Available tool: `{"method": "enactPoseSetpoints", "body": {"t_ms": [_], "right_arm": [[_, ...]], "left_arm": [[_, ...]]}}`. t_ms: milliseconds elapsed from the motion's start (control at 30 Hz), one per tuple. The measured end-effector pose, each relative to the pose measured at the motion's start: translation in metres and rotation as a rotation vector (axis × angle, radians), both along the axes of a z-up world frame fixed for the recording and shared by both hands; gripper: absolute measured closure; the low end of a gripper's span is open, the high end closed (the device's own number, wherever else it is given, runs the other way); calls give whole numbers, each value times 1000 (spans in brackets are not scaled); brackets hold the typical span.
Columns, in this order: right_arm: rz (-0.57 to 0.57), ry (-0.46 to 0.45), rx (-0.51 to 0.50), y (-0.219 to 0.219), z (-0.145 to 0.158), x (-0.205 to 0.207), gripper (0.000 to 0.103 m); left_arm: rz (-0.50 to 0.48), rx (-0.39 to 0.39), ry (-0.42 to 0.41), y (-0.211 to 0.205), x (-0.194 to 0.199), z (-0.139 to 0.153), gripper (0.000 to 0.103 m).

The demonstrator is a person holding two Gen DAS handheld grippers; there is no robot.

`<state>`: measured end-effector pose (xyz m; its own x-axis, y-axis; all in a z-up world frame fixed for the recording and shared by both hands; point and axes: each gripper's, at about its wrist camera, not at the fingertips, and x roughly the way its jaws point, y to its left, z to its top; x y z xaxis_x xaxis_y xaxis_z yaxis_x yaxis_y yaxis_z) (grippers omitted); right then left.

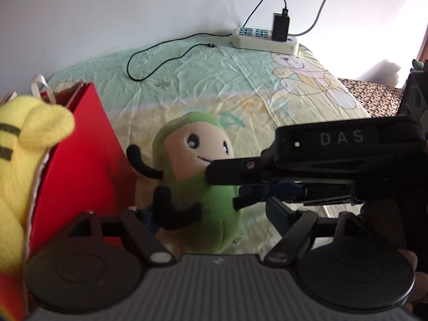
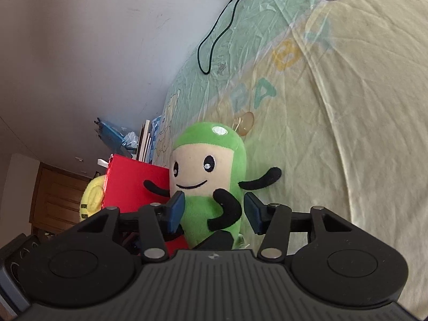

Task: Organize objects
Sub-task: 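Lift the green doll off the bed with the right gripper, then carry the green doll over the red box with the right gripper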

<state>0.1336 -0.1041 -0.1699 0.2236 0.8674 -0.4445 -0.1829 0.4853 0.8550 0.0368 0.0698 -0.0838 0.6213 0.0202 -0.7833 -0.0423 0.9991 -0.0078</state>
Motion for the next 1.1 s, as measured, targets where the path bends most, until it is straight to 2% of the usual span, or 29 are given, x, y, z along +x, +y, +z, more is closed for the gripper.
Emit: {"method": "enactPoseSetpoints", "body": {"t_ms": [133, 233, 400, 700, 933, 1100], "right_arm": [[18, 2, 9, 10, -7, 8, 42], [29, 52, 73, 6, -15, 11, 52], [51, 65, 95, -1, -12, 8, 57], [110, -15, 59, -27, 21, -27, 59], [122, -50, 13, -44, 33, -65, 59], [101, -108, 7, -50, 46, -88, 59]], "left_arm": [[-5, 20, 11, 0, 8, -3, 29], [-13, 1, 12, 0, 8, -2, 27], [-28, -29, 15, -1, -1, 5, 27], [-114, -54, -2, -23, -41, 22, 27], [-166, -80, 5, -34, -70, 30, 27], [-179, -67, -45, -39, -90, 45, 27]]}}
